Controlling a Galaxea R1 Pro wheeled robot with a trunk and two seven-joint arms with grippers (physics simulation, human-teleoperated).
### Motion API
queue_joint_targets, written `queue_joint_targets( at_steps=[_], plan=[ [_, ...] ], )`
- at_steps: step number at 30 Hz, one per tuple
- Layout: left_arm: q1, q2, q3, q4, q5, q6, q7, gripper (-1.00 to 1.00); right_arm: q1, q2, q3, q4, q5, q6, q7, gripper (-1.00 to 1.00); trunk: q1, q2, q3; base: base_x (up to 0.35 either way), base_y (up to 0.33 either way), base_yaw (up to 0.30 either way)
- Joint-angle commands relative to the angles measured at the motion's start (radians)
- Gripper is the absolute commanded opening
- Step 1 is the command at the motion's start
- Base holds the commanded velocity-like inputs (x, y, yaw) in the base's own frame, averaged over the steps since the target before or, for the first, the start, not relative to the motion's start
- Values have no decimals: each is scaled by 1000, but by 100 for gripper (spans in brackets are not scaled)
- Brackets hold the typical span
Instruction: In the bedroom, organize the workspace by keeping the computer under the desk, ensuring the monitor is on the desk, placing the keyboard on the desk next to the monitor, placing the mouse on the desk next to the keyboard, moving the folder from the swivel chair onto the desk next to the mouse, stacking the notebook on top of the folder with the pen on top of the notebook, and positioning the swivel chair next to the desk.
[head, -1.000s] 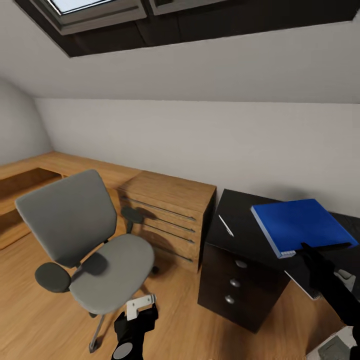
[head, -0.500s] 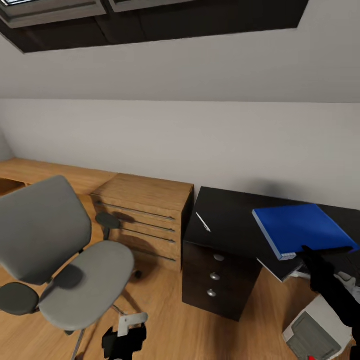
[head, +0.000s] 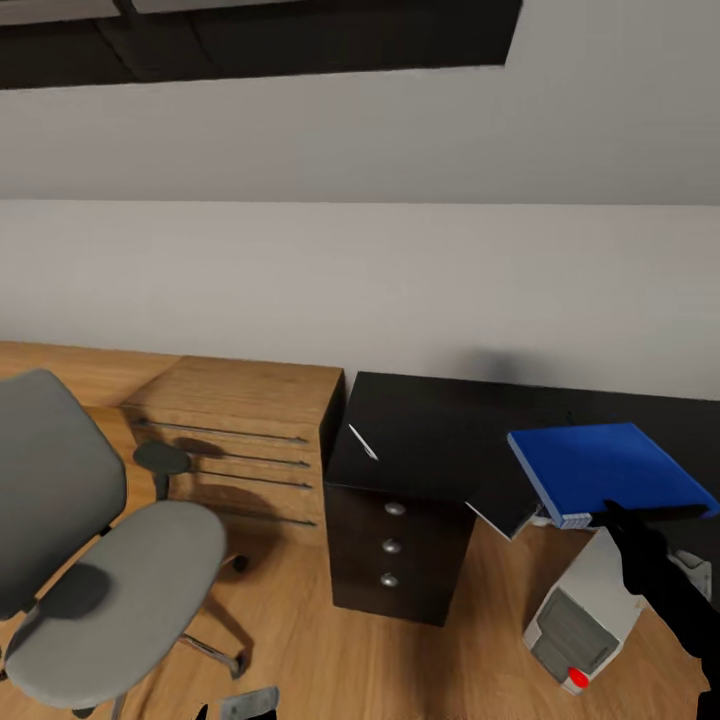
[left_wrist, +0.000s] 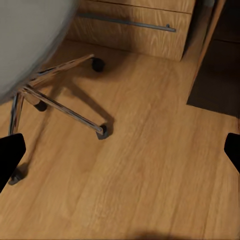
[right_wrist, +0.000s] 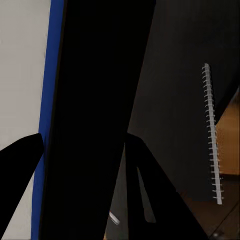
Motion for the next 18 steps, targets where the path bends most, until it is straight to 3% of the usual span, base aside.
queue_joint_targets(
  at_steps=[1,8,18],
  plan=[
    [-1,1,-6,3,11,-8,5,100,-2,1,-1,0,-1,4,-1,-100,0,-1,-1,0,0,-296],
    [-1,-1,-10,31,10,-14,8,100,-2,2,47,0,13,-7,-14,-100,0,-1,-1,0,0,-296],
    [-1,-2,-11,34,10,-15,10,100,-2,5,59,-7,33,-8,-13,-100,0,-1,-1,0,0,-296]
  ],
)
